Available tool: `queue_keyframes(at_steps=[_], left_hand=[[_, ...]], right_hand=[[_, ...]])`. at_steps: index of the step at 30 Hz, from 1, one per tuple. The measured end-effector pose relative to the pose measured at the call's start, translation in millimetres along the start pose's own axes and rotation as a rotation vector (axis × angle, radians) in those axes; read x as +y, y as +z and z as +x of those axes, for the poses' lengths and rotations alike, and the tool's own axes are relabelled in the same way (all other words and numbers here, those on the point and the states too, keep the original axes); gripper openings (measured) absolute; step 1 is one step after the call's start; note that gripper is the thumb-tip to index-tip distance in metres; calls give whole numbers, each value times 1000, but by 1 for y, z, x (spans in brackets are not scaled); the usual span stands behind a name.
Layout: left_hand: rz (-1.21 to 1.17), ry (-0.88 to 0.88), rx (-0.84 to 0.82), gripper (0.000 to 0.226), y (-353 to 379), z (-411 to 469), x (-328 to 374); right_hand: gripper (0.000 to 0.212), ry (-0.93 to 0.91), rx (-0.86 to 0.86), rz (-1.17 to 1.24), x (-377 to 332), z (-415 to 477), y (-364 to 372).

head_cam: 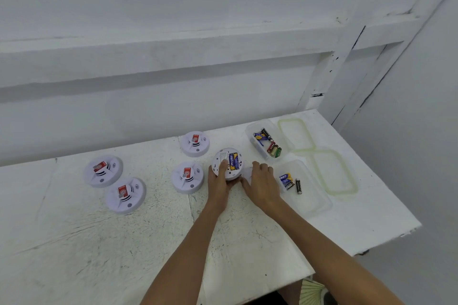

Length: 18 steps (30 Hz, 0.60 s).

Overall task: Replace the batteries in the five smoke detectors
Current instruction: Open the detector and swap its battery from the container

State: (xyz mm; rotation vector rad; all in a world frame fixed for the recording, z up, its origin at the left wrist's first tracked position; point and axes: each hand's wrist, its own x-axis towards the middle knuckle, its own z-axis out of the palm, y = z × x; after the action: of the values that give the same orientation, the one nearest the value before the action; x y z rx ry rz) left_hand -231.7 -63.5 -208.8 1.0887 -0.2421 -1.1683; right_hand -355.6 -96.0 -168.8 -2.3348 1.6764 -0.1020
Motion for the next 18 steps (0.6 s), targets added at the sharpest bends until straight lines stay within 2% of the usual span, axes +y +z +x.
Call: queue_keyframes(at_steps=[3, 5, 8, 13, 15, 18], left_hand=[[6, 12, -29, 64, -2, 0, 1], [47, 25, -34, 71, -4, 1, -1], [63, 32, -25, 65, -3, 0, -1], [18, 40, -35, 57, -2, -2, 2], [3, 36, -32, 59, -1, -4, 2], [-22, 44, -1, 60, -1, -6, 2]], right_hand=[[58, -4, -13, -30, 0, -1, 1], [57, 2, -31, -16, -2, -1, 1], [57, 35, -84, 30, -7, 1, 1], [82, 98, -120, 161, -12, 0, -1], [88, 81, -103, 276, -10, -2, 1], [85, 78, -13, 415, -7, -6, 3]])
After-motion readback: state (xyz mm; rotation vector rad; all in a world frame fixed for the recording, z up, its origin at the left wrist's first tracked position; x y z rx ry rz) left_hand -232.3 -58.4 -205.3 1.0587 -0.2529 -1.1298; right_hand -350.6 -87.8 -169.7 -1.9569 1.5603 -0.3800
